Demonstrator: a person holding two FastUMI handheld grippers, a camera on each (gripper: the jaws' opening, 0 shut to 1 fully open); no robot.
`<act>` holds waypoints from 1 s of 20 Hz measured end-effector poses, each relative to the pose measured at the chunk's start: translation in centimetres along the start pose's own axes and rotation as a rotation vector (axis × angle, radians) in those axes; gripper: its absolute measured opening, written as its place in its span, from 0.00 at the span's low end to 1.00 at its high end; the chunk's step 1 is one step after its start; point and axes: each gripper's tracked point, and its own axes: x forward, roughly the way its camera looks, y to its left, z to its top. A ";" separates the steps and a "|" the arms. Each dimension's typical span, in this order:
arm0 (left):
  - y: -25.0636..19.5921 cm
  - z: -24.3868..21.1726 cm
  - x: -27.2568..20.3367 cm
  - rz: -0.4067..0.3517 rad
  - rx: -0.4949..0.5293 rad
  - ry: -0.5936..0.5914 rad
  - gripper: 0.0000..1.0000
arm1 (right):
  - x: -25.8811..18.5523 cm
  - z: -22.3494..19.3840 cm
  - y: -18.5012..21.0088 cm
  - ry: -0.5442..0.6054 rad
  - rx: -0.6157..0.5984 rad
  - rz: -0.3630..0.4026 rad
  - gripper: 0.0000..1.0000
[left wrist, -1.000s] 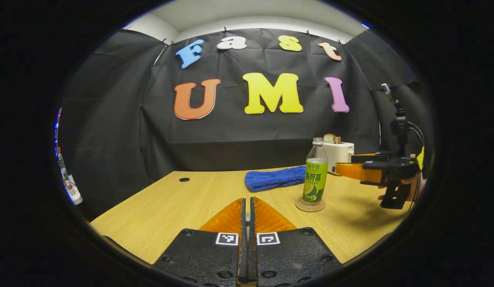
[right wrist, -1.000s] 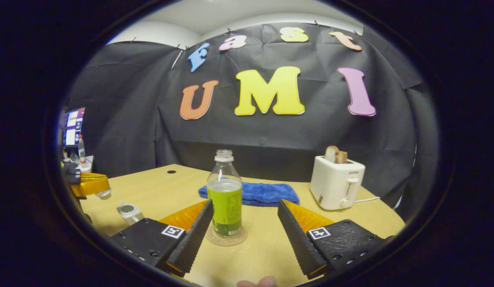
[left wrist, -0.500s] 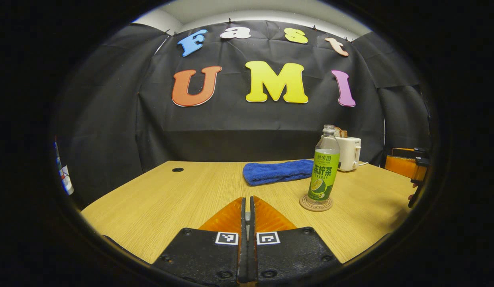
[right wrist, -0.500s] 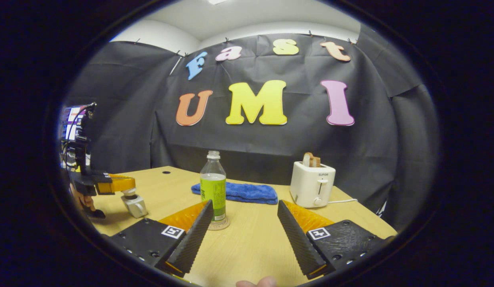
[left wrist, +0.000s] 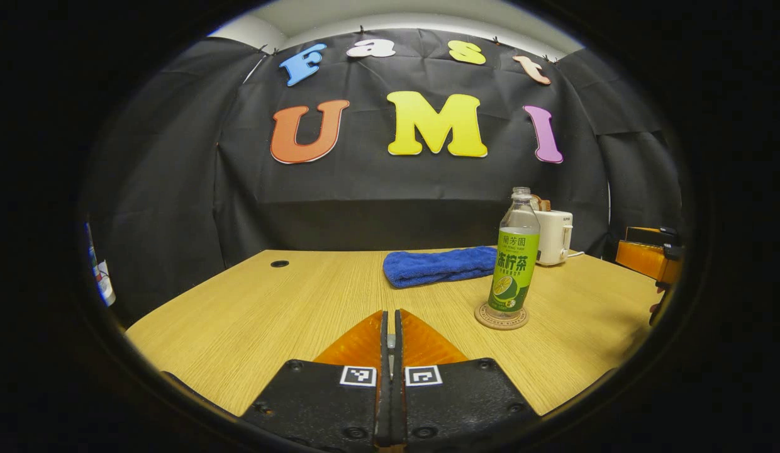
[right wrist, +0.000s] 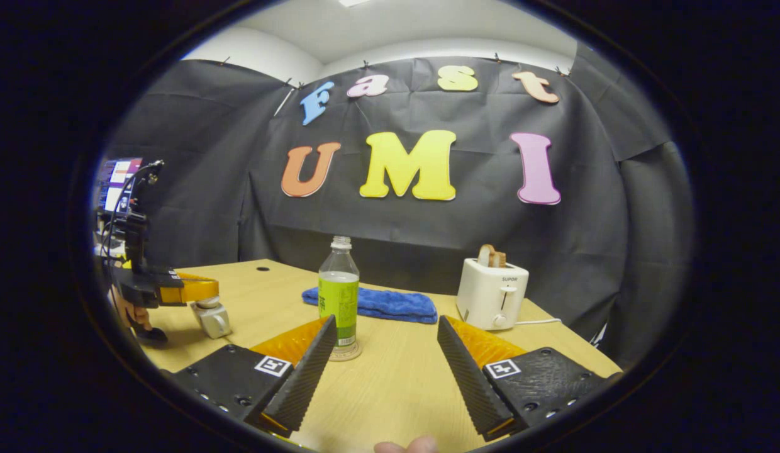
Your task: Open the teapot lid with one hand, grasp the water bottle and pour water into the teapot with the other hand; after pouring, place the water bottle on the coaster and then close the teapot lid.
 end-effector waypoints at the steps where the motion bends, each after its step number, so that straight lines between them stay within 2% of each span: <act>1: 0.1 0.1 -0.1 0.006 -0.009 -0.004 0.03 | -0.1 -0.1 0.1 0.000 0.005 0.003 0.95; 2: 0.1 0.0 -0.1 0.009 -0.014 -0.004 0.03 | -0.2 -0.2 0.1 0.003 0.012 0.006 0.99; 3: 0.0 0.0 0.0 0.012 -0.010 -0.006 0.03 | -0.3 -0.3 0.2 0.004 0.015 0.008 0.96; 7: 0.0 0.0 -0.1 0.029 0.000 -0.005 0.03 | -0.4 -0.6 0.0 0.010 0.033 0.009 0.92; 8: 0.0 0.0 0.0 0.032 0.001 -0.003 0.03 | -0.5 -0.7 0.0 0.013 0.039 0.011 0.96; 13: 0.2 -1.5 0.0 0.036 -0.019 0.034 0.03 | -0.8 -0.7 0.2 0.008 0.046 0.018 0.96; 15: 0.2 -1.5 0.2 0.052 0.004 0.035 0.03 | -1.0 -0.7 0.2 0.003 0.039 0.018 0.95; 16: 0.3 -1.1 -0.2 0.069 0.017 0.034 0.04 | -1.0 -0.7 0.2 0.002 0.036 0.016 0.99; 17: 0.6 -0.7 -0.4 0.093 0.037 0.028 0.08 | -1.1 -0.7 0.2 -0.001 0.037 0.014 0.92; 18: 0.6 0.2 -0.8 0.113 0.060 0.010 0.15 | -1.2 -0.7 0.1 -0.004 0.041 0.004 0.92; 19: 0.5 1.3 -1.1 0.126 0.084 -0.018 0.34 | -1.3 -0.7 -0.3 -0.006 0.048 -0.014 0.95; 20: 0.0 2.1 -1.8 0.126 0.104 -0.046 0.67 | -1.5 -0.5 -0.6 -0.012 0.061 -0.037 0.96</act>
